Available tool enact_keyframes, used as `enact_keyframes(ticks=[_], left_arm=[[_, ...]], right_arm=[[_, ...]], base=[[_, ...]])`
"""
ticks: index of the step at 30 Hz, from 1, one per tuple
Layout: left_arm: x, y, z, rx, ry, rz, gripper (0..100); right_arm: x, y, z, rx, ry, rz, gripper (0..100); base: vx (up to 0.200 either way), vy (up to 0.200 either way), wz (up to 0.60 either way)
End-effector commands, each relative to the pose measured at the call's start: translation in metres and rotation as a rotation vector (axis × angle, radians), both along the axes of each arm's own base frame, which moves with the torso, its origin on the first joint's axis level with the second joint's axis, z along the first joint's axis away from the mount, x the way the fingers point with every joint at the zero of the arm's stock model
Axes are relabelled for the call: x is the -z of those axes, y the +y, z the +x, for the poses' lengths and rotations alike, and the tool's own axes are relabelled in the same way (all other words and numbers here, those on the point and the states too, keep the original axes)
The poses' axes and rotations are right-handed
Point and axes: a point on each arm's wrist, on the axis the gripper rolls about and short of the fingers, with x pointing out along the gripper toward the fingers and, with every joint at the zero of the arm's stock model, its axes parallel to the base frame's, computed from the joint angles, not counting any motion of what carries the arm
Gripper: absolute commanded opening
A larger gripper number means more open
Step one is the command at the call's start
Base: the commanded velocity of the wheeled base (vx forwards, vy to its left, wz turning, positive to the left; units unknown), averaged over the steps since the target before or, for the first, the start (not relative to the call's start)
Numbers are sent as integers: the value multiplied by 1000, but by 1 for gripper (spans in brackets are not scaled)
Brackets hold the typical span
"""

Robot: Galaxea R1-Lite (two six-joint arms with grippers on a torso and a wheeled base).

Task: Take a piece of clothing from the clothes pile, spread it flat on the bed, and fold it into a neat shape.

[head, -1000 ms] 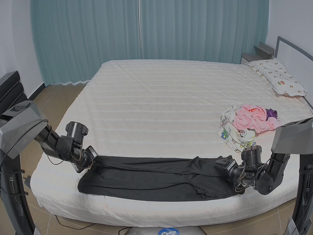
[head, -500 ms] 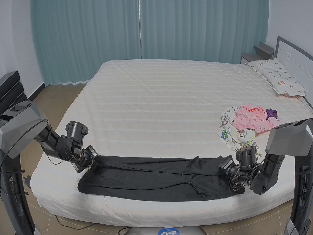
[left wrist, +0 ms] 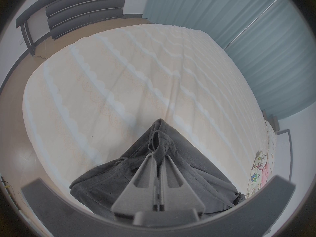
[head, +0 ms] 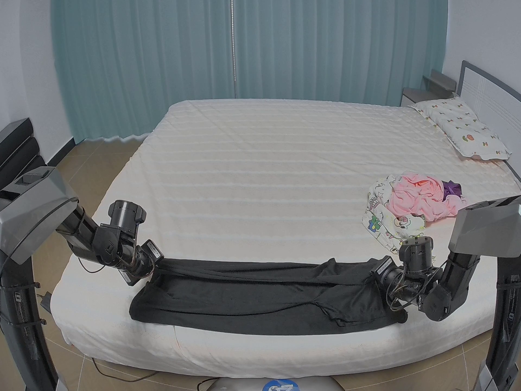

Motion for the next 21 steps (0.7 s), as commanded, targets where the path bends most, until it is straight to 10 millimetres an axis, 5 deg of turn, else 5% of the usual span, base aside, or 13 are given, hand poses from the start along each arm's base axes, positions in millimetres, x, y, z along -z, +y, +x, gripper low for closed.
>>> enact_keyframes(ticks=[1,14,15,21], left_arm=[[-6,0,0,-3,-16,-4,0],[-4,1,0,-7,-13,-1,0],[-4,1,0,-7,-13,-1,0],[-5,0,0,-5,-15,-1,0]], right_arm=[[-6,-1,-1,3,-51,13,0],[4,-3,-20,-40,8,-24,0],[4,-3,-19,-41,8,-23,100],[-5,-5,-18,-33,-32,-13,100]], base=[[0,0,0],[0,0,0],[0,0,0],[0,0,0]])
